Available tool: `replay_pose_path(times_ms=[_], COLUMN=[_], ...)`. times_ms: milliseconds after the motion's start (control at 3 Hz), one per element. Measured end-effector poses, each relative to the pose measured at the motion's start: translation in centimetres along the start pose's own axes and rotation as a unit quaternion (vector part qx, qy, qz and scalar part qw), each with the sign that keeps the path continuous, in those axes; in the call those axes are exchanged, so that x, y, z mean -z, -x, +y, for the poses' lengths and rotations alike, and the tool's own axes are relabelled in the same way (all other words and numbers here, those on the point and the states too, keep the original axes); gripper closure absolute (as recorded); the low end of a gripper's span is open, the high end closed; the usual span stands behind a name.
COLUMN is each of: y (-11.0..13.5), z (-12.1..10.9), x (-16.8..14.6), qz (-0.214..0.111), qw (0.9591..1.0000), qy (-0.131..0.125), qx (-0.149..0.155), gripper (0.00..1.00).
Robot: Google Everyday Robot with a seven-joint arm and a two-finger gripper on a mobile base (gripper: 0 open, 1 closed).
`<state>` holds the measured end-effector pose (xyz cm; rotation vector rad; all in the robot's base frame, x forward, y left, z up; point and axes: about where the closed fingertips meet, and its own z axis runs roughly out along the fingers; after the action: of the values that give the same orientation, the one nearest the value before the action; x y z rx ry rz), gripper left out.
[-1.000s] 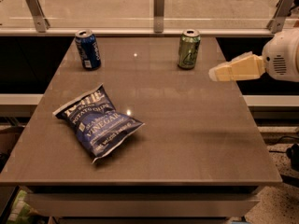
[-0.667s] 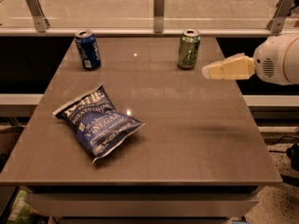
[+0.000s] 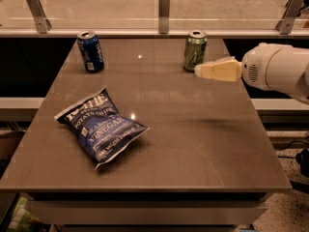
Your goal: Move green can near blue chip bag
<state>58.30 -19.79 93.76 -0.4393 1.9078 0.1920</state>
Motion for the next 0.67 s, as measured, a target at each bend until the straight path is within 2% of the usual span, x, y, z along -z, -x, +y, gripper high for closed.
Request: replay_pose_path(times_ms=[667], y=[0.0], z=[-0.4], x=[-4.1], qz=[-0.055], qw=[0.9978], qy=[-0.002], qx=[-0.038], gripper=[0.00])
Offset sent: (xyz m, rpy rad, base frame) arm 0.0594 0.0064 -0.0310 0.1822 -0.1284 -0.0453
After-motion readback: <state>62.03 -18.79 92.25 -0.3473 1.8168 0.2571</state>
